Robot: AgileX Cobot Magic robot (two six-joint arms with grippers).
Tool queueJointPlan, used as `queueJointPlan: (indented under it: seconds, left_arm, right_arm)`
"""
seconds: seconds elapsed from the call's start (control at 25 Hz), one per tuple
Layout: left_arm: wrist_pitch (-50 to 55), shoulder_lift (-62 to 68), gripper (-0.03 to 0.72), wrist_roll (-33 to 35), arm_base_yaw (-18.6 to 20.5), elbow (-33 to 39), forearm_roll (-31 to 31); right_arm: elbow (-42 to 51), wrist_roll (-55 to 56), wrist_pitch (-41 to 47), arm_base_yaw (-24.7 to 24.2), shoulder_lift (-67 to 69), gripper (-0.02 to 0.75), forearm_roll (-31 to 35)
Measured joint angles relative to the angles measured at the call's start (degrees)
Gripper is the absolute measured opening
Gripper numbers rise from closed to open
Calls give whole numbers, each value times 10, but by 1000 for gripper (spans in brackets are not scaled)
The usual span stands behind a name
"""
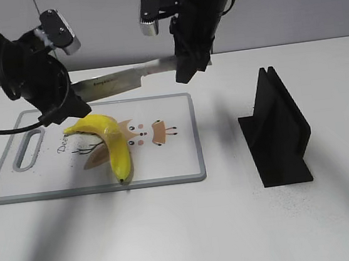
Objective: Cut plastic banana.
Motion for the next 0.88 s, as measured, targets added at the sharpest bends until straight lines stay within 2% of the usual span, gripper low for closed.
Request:
queueJointPlan:
  seconds: [0.04, 0.08, 0.16, 0.24, 0.4, 0.64, 0.88]
  left_arm:
    - [3, -6, 531, 0, 0, 0, -11]
    - [3, -13, 592, -1, 0, 0, -18]
    - [3, -29, 645, -1, 0, 0, -28]
    - [2, -48, 655, -2, 0, 0, -32]
    - [-9, -89, 658, -10, -2, 1, -37]
    - [-61, -149, 651, -37, 1, 3, -38]
    - [-121, -204, 643, -137, 9, 4, -32]
  right_arm:
    - [0, 3, 0, 0, -5, 224, 0]
    - [0, 8, 0, 0, -10, 224, 0]
    - [3, 13, 0, 0, -20, 224, 1]
    - [16, 16, 0, 1, -31, 218, 4]
    - [56, 39, -2, 2, -49, 160, 7]
    - [82, 48, -6, 0, -86, 161, -1]
    - [87, 103, -6, 0, -137, 161, 3]
